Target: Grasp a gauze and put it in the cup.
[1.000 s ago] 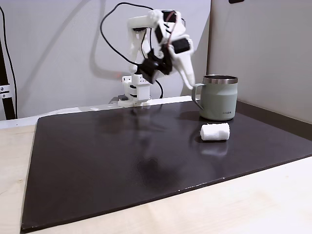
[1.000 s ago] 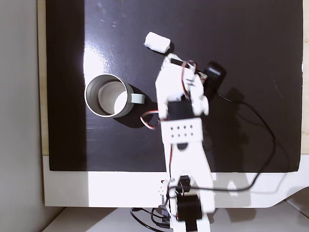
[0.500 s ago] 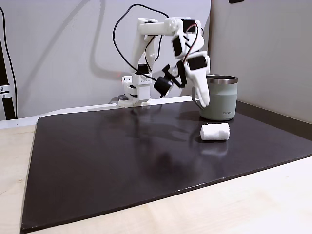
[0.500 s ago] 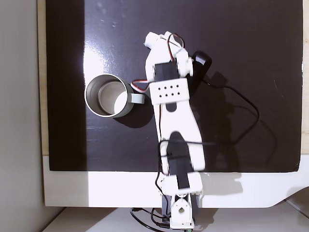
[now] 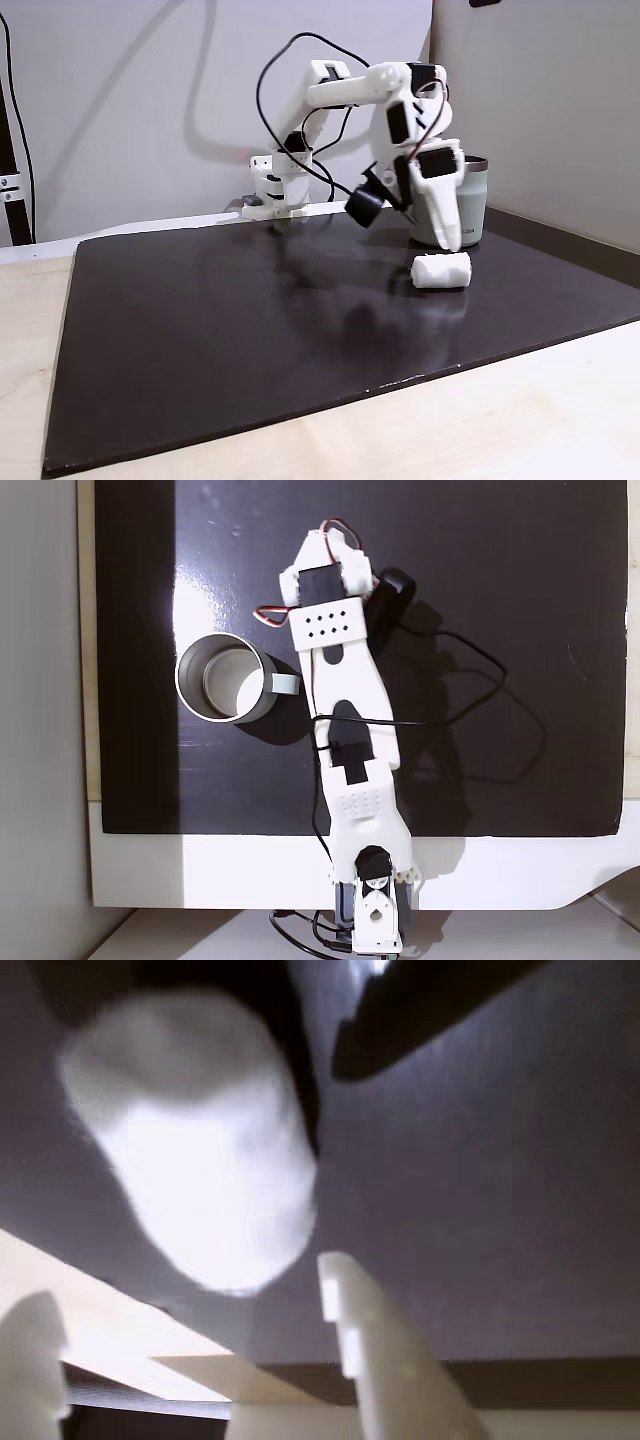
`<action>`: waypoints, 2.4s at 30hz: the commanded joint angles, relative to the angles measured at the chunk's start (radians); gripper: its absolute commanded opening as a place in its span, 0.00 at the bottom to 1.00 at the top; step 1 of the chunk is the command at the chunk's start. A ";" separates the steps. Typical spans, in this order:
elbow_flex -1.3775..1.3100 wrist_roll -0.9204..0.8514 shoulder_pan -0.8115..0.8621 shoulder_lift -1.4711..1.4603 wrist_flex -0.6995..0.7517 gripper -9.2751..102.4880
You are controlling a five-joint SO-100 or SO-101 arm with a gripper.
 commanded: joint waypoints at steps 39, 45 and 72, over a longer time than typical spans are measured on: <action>0.061 -0.006 0.006 0.359 0.066 0.09; 0.207 -0.049 -0.072 0.575 0.095 0.09; 0.499 -0.265 -0.445 0.765 0.204 0.09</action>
